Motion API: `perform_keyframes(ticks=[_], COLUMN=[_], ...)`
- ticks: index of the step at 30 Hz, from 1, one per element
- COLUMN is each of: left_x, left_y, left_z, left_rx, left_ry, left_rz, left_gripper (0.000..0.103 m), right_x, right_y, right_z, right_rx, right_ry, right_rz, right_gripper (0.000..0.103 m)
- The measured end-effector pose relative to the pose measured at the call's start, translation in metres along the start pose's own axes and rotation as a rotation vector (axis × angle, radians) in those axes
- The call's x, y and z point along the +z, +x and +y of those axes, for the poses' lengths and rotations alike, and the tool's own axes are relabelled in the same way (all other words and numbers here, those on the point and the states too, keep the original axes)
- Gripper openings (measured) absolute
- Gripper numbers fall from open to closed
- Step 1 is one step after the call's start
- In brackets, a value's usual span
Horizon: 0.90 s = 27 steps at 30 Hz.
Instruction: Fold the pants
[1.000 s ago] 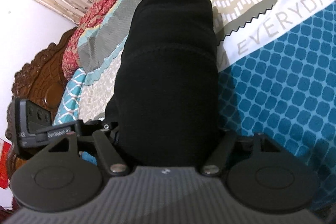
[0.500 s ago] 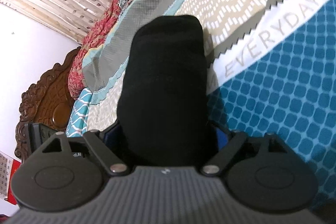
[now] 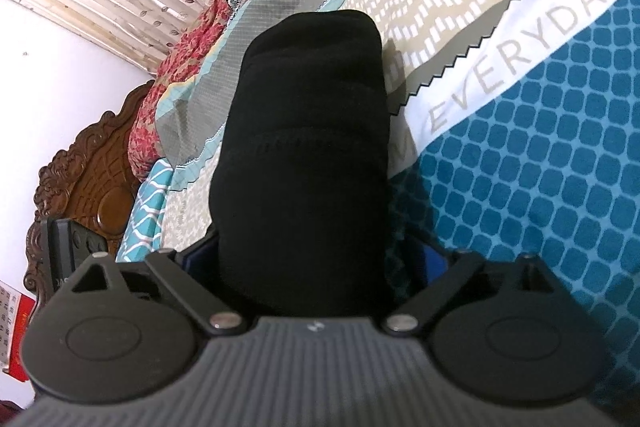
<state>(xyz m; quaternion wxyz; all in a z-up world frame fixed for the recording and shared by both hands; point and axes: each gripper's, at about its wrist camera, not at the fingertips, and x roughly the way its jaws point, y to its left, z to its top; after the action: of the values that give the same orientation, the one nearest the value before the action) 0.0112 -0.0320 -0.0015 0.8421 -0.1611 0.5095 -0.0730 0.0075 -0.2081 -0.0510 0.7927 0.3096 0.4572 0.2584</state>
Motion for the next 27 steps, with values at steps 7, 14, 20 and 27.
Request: perform_keyframes(ticks=[7, 14, 20, 27], left_x=[-0.003, -0.004, -0.006, -0.005], left_y=[0.000, 0.000, -0.001, 0.001], left_z=[0.002, 0.004, 0.005, 0.005], left_rx=[-0.006, -0.008, -0.007, -0.005], left_ry=[-0.013, -0.016, -0.018, -0.022], left_rz=[0.009, 0.011, 0.011, 0.016], left_gripper=[0.103, 0.103, 0.103, 0.103], right_x=[-0.001, 0.001, 0.011, 0.016], right_y=[0.006, 0.006, 0.004, 0.007], right_z=[0.005, 0.005, 0.004, 0.010], right_rx=[0.010, 0.014, -0.004, -0.039], right_ry=[-0.037, -0.025, 0.004, -0.060], right_rz=[0.007, 0.005, 0.039, 0.039], right_gripper=[0.103, 0.103, 0.101, 0.100])
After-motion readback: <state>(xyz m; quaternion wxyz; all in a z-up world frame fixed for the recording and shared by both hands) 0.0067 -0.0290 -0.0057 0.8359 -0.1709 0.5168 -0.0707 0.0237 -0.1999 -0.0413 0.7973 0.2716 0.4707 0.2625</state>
